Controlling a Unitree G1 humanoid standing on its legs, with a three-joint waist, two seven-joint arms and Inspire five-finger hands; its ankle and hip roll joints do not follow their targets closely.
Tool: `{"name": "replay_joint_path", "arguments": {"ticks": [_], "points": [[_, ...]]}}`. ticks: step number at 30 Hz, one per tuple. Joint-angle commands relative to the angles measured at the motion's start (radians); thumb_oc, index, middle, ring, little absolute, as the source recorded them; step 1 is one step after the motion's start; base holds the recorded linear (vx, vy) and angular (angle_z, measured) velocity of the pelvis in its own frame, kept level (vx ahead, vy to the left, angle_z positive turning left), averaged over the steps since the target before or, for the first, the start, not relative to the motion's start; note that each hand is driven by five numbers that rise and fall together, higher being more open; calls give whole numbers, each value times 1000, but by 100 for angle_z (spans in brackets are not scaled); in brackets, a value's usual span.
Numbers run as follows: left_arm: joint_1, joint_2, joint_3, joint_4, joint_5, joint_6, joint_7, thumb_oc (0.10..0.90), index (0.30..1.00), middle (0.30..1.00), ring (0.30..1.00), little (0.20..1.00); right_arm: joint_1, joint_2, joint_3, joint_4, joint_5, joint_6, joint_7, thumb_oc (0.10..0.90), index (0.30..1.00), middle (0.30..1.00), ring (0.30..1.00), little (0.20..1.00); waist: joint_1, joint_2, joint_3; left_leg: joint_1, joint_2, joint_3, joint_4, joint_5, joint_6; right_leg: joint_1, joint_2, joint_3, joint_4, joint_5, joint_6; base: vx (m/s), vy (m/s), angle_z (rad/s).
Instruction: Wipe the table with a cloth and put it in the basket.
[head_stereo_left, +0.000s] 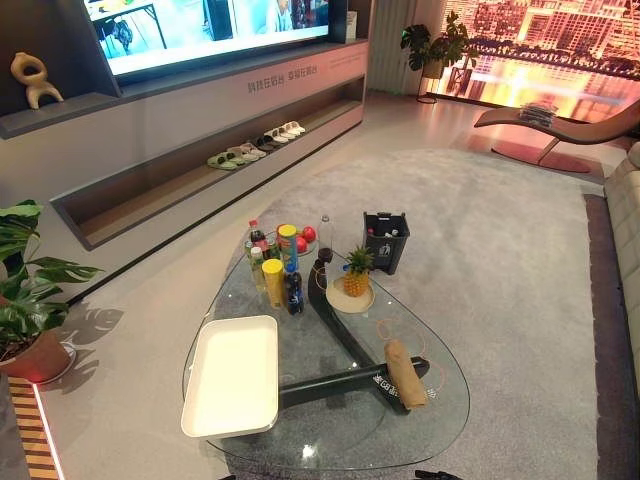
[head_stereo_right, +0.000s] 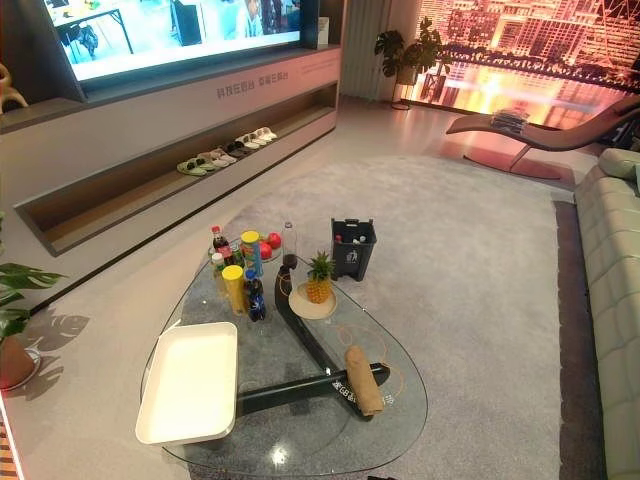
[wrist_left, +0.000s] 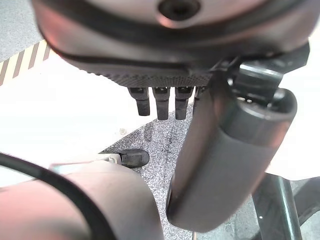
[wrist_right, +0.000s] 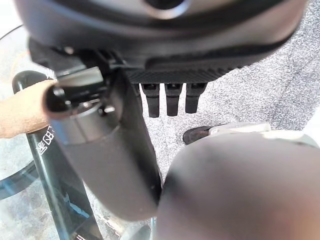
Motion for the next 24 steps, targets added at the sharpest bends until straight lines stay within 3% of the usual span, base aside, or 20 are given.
{"name": "replay_joint_path", "arguments": {"ticks": [1,19,24], "points": [[-85,-68,3,81,10,-37,-18,800,900,900,900,900,-12,-7,33,65,-1,13,3,800,900,900,900,900,-3,23,28,16,-64,32,7,-101,46,-30,-48,-136,33,8,48,0,0,0],[-83,-67,-1,82,12,-53,-24,800,900,900,900,900,-12,-5,37,61,7,11,2,800,900,900,900,900,0,19,29,11,-63,35,7,-100,47,-30,-48,-139,31,10,48,0,0,0],[-85,-67,-9,69,17,-39,-16,800,900,900,900,900,-15,-8,41,61,-17,-21,-7,800,900,900,900,900,-2,24,29,11,-64,34,7,-99,45,-30,-49,-141,32,8,48,-3,2,-1]]}}
